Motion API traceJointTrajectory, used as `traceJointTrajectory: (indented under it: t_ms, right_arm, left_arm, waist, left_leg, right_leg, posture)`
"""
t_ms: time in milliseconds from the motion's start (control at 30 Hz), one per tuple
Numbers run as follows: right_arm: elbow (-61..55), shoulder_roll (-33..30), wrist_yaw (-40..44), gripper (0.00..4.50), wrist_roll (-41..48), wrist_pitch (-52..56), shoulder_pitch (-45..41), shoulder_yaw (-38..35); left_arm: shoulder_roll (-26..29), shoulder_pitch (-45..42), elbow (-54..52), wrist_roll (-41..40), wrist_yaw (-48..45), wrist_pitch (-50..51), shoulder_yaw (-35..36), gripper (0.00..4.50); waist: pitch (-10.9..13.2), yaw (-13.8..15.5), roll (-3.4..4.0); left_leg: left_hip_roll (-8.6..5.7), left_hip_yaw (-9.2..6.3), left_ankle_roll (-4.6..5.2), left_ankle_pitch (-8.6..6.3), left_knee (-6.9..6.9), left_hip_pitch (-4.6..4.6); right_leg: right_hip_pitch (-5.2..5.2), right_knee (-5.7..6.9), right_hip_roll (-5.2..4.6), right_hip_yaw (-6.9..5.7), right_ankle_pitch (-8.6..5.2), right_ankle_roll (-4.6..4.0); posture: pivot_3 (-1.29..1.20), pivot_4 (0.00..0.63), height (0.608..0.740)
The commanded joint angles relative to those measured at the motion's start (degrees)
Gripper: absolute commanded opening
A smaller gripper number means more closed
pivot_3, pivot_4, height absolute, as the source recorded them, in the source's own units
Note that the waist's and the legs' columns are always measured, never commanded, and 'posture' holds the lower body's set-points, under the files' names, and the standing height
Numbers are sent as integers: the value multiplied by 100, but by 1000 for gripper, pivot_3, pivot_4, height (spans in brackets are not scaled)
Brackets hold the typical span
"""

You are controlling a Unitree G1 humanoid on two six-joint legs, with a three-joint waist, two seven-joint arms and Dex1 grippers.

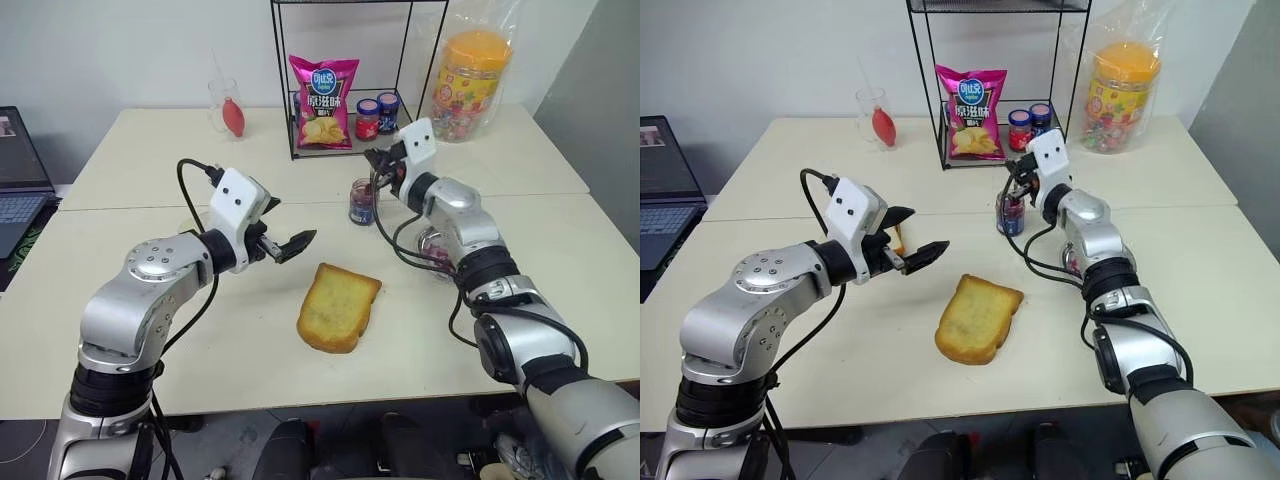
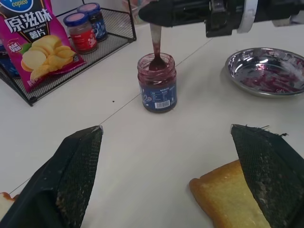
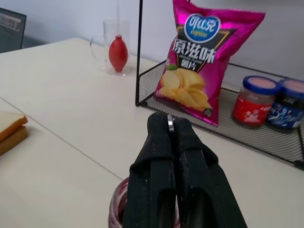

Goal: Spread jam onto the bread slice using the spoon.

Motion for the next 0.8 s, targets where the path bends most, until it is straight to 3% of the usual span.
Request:
traceJointTrajectory:
  t_ms: [33,800]
  right_arm:
    - [222,96,-247,19,-76,-6,-382,-122]
    - [218,394,-864,19,1273,1810,-732,-1754]
  left_arm:
    - [83,-56,-61,-16,-78,-64,8,4500]
    - [47,-15,-67,-48,-259,-197,-107,4500]
  waist:
    - [1,-1,1]
    - [2,-1,2]
  left_leg:
    - [0,-1,-2,1,0,0]
    - [-1,-2,-7,4,-1,2]
  right_leg:
    - [0,1,0,-1,0,0]
    - [0,9,-2,-3,0,-1]
  posture:
    - [0,150,740]
    - [0,150,740]
